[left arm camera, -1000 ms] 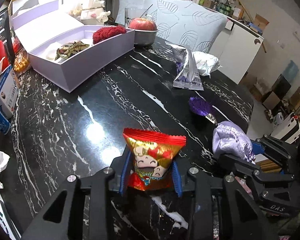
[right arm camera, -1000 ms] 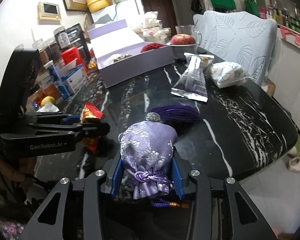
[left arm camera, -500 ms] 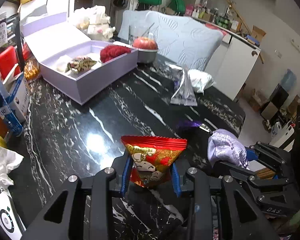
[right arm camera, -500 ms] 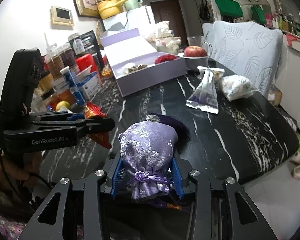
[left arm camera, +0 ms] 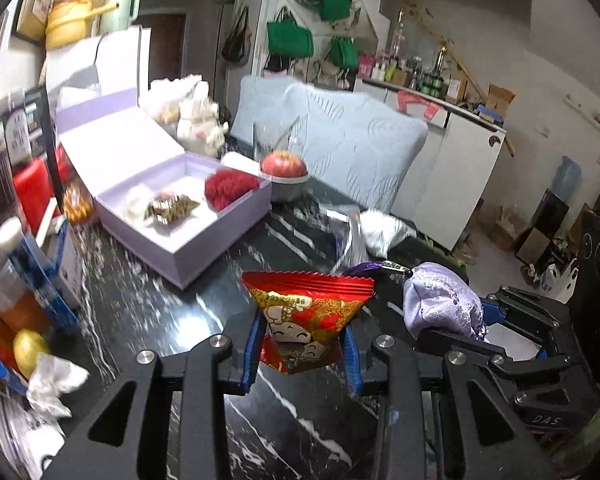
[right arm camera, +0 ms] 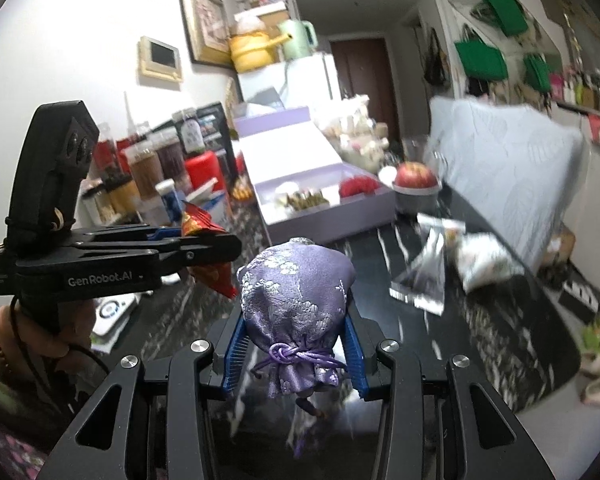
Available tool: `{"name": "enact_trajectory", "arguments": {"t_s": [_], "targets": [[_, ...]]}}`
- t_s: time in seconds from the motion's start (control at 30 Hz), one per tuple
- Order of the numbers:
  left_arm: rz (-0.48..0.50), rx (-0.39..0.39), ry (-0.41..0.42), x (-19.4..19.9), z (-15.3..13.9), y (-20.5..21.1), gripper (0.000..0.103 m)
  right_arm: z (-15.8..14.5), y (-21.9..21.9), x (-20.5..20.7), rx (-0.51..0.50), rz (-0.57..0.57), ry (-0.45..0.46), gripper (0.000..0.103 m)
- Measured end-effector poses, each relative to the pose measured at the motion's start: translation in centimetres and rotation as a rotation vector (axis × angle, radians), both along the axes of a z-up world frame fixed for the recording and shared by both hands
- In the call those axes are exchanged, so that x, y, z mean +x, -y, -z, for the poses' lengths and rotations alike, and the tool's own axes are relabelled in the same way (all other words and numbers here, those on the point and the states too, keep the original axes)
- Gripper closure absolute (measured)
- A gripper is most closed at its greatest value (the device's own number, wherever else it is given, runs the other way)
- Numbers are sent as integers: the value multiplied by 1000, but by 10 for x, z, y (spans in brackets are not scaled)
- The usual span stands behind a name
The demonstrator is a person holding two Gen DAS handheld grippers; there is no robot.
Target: Organize soft objects
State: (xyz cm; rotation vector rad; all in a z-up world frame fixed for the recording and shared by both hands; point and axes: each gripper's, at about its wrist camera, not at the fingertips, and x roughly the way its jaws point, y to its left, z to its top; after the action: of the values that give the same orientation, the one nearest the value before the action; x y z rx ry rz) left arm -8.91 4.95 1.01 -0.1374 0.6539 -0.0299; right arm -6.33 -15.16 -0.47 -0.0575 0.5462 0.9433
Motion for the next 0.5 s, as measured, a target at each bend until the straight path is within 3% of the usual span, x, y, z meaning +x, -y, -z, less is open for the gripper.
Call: {"name": "enact_trajectory", "arguments": {"t_s": [0.5], "targets": [[-31, 28, 157, 15, -63, -26, 70, -61, -27, 28, 94, -46, 124, 61]]}}
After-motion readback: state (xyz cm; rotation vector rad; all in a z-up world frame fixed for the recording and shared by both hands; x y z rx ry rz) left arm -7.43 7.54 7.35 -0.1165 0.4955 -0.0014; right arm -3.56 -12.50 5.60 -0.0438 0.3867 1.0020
